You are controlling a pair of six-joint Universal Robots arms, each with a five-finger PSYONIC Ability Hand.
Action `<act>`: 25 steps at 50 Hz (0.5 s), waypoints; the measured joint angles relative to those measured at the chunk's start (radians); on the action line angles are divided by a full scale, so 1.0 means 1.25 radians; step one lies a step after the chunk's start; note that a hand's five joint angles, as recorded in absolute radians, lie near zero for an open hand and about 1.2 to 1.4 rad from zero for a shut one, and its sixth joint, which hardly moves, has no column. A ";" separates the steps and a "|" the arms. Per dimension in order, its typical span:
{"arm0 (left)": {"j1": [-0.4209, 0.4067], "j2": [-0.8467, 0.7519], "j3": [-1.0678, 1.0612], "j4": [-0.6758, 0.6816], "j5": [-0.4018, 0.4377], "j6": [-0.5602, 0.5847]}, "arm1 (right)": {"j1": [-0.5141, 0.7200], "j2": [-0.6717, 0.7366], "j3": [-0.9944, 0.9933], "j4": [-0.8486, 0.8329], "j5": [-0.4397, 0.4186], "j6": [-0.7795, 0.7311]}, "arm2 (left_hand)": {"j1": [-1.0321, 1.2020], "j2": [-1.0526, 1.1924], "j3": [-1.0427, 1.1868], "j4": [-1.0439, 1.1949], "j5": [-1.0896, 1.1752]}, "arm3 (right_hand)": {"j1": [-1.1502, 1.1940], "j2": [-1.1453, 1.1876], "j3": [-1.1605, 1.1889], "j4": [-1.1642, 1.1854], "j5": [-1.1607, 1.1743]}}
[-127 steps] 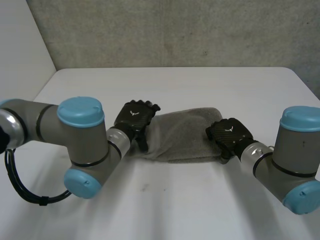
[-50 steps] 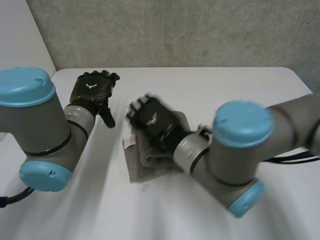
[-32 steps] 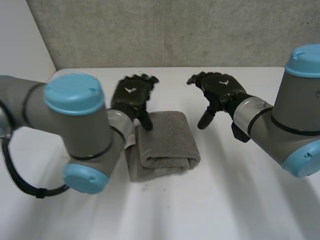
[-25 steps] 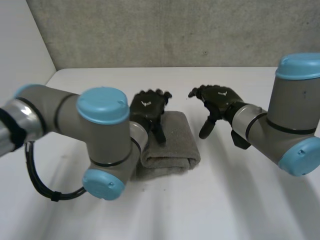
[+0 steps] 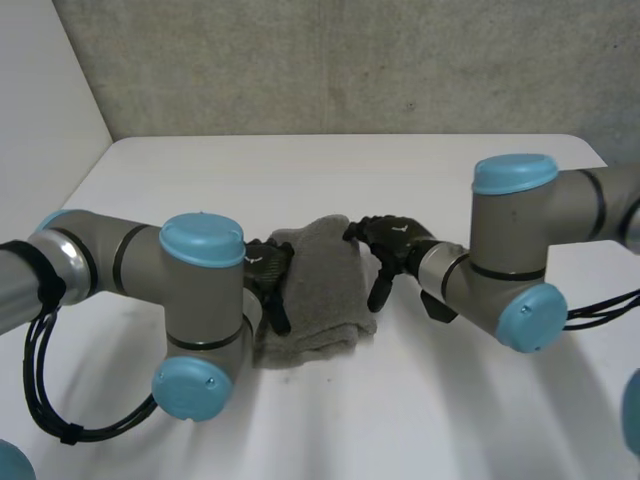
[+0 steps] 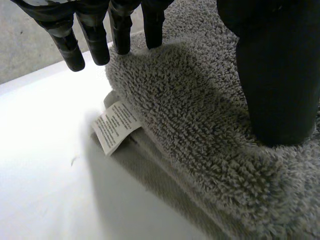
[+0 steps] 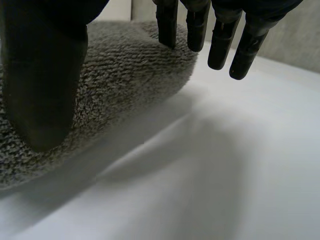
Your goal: Fold the towel.
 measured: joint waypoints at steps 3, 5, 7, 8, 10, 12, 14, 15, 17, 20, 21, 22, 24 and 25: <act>0.002 0.002 -0.008 0.000 0.001 0.000 | 0.011 0.029 -0.024 0.011 0.005 -0.004 | 0.000 0.000 0.000 0.000 0.000 | 0.000 0.000 0.000 0.000 0.000; 0.003 0.003 -0.012 0.000 0.002 0.000 | 0.015 0.040 -0.035 0.014 0.011 -0.005 | 0.000 0.000 0.000 0.000 -0.001 | 0.000 0.000 0.000 0.000 0.000; 0.003 0.003 -0.017 0.000 0.002 0.001 | 0.020 0.053 -0.048 0.017 0.022 -0.008 | 0.000 -0.001 -0.001 -0.001 -0.001 | 0.000 0.000 0.000 0.000 0.000; 0.003 0.003 -0.018 0.000 0.002 0.001 | 0.021 0.056 -0.051 0.018 0.026 -0.009 | 0.000 -0.001 -0.001 -0.001 0.000 | 0.000 0.000 0.000 0.000 0.000; 0.004 0.003 -0.023 0.001 0.002 0.003 | 0.024 0.063 -0.060 0.019 0.036 -0.014 | 0.000 -0.001 -0.001 -0.001 -0.001 | 0.000 0.000 0.000 0.000 0.000; 0.006 0.004 -0.029 0.001 0.002 0.007 | 0.027 0.068 -0.068 0.019 0.048 -0.026 | -0.001 -0.001 -0.001 -0.002 -0.001 | 0.000 0.000 0.000 0.000 0.000; 0.009 0.005 -0.035 0.001 0.003 0.011 | 0.028 0.071 -0.072 0.020 0.058 -0.041 | -0.002 -0.001 -0.002 -0.002 -0.001 | 0.000 0.000 0.000 0.000 0.000; 0.011 0.005 -0.038 0.002 0.003 0.013 | 0.028 0.071 -0.074 0.020 0.061 -0.049 | -0.003 -0.001 -0.002 -0.002 -0.001 | 0.000 0.000 0.000 0.000 0.000; 0.013 0.006 -0.042 0.002 0.004 0.017 | 0.028 0.071 -0.076 0.020 0.067 -0.064 | -0.005 -0.002 -0.002 -0.002 -0.001 | 0.000 0.000 0.000 0.000 0.000; 0.015 0.010 -0.046 0.002 0.006 0.024 | 0.028 0.071 -0.078 0.021 0.072 -0.083 | -0.009 -0.004 -0.002 -0.003 -0.001 | -0.004 0.000 0.000 0.000 0.000; 0.015 0.011 -0.046 0.002 0.007 0.026 | 0.028 0.070 -0.079 0.021 0.072 -0.085 | -0.009 -0.004 -0.002 -0.003 -0.001 | -0.004 0.000 0.000 0.000 0.000; 0.016 0.013 -0.045 0.001 0.008 0.030 | 0.028 0.068 -0.081 0.023 0.073 -0.088 | -0.009 -0.005 -0.002 -0.004 -0.001 | -0.004 0.000 0.000 0.000 0.000; 0.015 0.019 -0.039 0.000 0.009 0.040 | 0.028 0.063 -0.085 0.026 0.073 -0.091 | -0.009 -0.005 -0.004 -0.005 -0.001 | -0.004 0.000 0.000 0.000 0.000; 0.015 0.024 -0.033 0.000 0.010 0.047 | 0.028 0.058 -0.089 0.029 0.073 -0.091 | -0.009 -0.006 -0.004 -0.006 -0.001 | -0.004 0.000 0.000 0.000 0.000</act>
